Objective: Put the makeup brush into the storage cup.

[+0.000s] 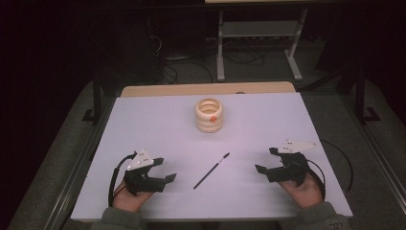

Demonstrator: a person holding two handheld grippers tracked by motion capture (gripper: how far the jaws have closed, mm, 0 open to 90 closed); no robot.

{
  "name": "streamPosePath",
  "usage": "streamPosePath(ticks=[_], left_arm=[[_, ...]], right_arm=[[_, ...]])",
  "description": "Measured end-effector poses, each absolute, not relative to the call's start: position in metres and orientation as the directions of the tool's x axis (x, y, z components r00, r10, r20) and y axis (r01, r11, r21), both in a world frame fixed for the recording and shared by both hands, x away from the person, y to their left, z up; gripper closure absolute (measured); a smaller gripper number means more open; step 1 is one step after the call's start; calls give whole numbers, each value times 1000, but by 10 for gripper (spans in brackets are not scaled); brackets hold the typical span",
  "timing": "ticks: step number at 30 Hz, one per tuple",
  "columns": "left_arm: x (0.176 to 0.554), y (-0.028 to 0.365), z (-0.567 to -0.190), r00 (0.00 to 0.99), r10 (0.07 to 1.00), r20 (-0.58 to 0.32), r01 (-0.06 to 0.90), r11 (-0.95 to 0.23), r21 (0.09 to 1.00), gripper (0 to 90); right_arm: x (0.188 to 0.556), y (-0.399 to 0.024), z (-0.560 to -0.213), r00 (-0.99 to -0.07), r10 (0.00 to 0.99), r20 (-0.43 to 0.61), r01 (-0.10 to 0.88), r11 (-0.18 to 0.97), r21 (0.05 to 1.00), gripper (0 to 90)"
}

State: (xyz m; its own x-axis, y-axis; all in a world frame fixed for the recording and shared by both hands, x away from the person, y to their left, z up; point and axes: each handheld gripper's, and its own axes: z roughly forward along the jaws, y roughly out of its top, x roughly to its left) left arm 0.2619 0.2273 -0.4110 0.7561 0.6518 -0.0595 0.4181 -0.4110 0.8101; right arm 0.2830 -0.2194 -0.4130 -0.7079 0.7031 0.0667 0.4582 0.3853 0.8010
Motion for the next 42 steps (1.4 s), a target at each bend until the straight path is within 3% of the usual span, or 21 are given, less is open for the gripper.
streamPosePath(ticks=[10,15,32,42], left_arm=[[264,227,-408,740,671,-38,420,-418,805,270],[266,222,-403,747,665,-29,421,-438,794,322],[288,154,-394,822,569,-22,439,-609,660,430],[293,128,-408,829,556,-59,474,-642,603,488]], right_arm=[[283,-220,-414,-710,701,67,466,396,791,157],[284,-221,-413,-710,702,63,463,397,792,157],[287,-225,-413,-699,712,64,472,393,789,159],[287,-225,-412,-697,714,63,474,393,788,160]])
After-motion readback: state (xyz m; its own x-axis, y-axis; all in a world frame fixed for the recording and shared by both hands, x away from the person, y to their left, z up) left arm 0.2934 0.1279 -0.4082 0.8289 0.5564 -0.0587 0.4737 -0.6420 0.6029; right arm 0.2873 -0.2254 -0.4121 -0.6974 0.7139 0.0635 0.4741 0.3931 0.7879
